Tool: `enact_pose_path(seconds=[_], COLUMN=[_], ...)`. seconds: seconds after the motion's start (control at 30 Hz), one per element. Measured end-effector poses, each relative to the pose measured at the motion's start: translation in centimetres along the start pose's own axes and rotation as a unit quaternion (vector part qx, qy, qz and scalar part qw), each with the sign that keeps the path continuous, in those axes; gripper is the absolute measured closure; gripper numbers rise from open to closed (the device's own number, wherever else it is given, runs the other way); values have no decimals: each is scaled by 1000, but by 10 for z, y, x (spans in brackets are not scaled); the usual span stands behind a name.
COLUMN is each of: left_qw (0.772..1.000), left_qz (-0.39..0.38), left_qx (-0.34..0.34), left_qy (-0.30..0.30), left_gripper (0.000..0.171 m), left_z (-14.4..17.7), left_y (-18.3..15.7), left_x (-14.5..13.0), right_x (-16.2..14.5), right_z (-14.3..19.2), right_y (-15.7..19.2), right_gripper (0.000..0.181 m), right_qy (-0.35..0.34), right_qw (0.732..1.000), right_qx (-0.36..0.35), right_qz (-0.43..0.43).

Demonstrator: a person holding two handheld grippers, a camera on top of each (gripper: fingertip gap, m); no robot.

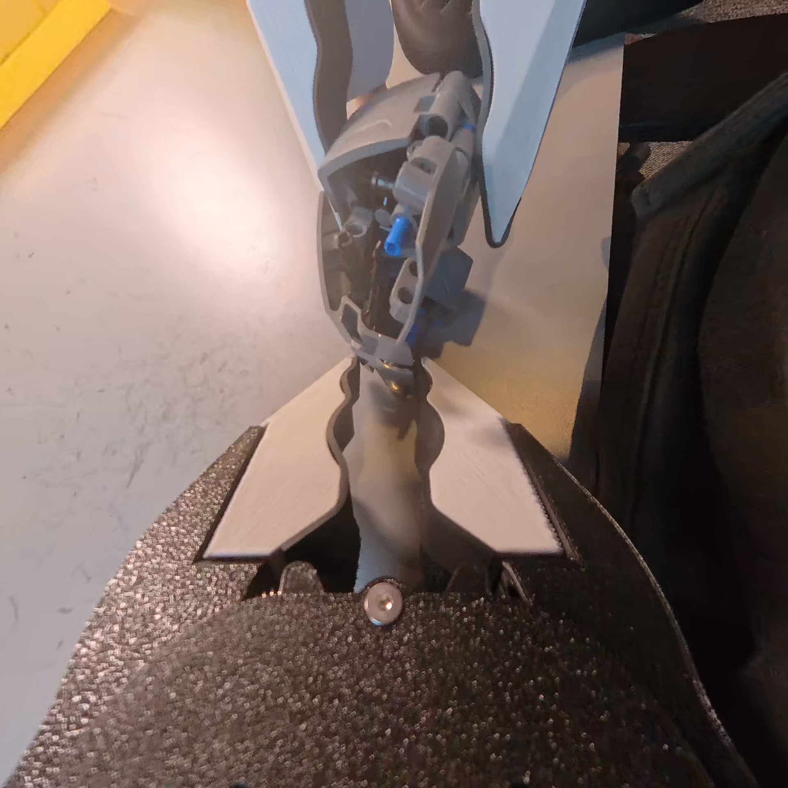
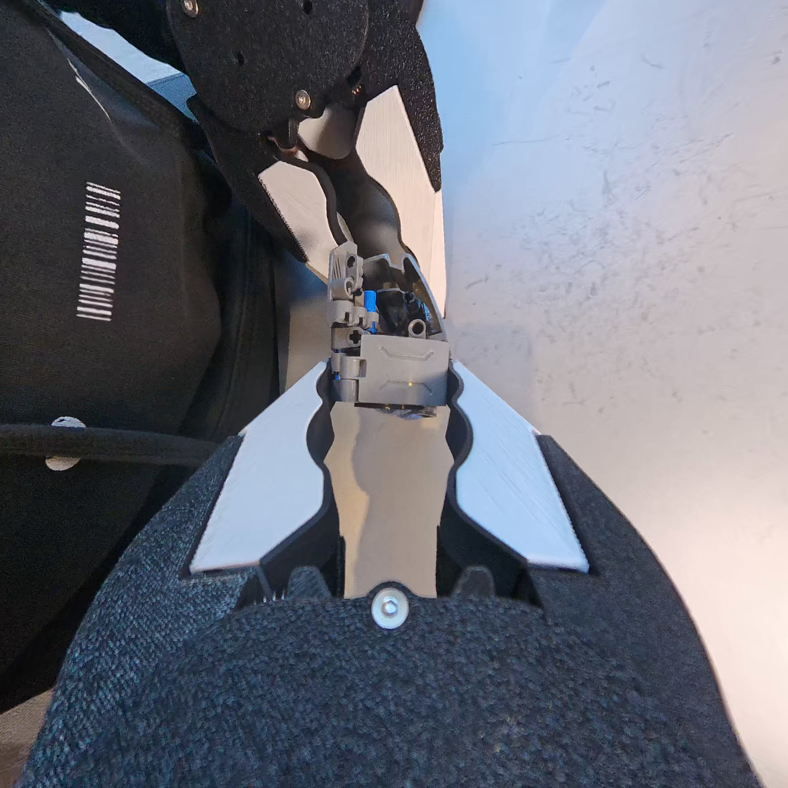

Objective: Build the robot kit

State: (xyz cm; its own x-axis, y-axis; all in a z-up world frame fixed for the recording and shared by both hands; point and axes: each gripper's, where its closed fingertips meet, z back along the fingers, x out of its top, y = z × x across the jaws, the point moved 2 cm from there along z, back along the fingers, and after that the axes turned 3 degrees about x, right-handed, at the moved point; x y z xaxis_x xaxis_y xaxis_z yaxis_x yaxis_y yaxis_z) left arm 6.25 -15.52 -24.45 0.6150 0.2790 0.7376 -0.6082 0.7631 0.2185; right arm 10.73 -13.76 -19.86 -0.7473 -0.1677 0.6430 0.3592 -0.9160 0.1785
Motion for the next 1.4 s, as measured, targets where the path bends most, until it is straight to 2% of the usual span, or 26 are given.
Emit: enact_pose_path(seconds=[0.3,0.43,0.53,0.67,0.8,0.97,1.23,1.4], left_qw=[1000,999,997,989,984,986,988,989], left_qz=[-23,-2,20,46,67,61,61,59], left_qx=[3,-43,-72,-100,-118,-109,-88,-71], left_qy=[-5,-13,-35,-98,-113,-114,-114,-115], left_gripper=[145,137,129,122,117,136,142,148], left_z=[0,6,17,32,25,19,19,19], left_y=[0,-2,3,7,7,6,8,10], left_x=[0,0,3,24,36,39,35,35], right_x=[-1,-1,0,2,5,7,7,6], right_z=[-1,-3,-3,-4,-7,-5,-6,5], right_y=[0,-1,-1,-2,-2,-6,-6,-8], right_gripper=[132,132,132,132,132,131,129,126], right_qy=[41,54,56,51,43,24,-23,-67], right_qw=[999,998,998,999,999,1000,999,996], right_qx=[6,10,11,12,17,12,2,-38], right_qz=[-1,1,4,3,5,9,29,40])
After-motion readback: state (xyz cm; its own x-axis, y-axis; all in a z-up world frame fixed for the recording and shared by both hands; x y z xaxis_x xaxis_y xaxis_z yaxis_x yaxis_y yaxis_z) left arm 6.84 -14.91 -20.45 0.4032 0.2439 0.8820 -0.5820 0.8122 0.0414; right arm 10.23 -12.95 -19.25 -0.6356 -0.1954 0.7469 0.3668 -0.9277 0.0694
